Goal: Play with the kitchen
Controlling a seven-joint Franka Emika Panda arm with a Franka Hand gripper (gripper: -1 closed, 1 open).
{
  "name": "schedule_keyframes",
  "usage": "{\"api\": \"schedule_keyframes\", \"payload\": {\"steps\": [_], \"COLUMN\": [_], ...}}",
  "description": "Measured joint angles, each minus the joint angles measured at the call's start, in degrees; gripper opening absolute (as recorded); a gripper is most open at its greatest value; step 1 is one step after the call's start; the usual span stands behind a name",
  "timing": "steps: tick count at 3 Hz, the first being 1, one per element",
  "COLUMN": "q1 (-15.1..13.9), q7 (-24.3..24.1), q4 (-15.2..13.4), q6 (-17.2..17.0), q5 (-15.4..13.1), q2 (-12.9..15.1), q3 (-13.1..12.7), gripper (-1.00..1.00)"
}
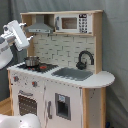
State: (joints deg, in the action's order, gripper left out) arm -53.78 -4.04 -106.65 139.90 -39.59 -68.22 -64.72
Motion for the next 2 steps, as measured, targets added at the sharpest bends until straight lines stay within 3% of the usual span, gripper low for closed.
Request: {"api": "schedule_keyframes", "payload": {"steps": [1,2], "q1": [1.88,5.24], "q7": [3.60,7.75], "q4": [-1.25,-2.21], "q6": [2.25,3.64], "q5": [0.00,0.00], "q2": [-3.46,-5.10], "q3": [-2.37,-2.52], "gripper": [1.00,1.00]}}
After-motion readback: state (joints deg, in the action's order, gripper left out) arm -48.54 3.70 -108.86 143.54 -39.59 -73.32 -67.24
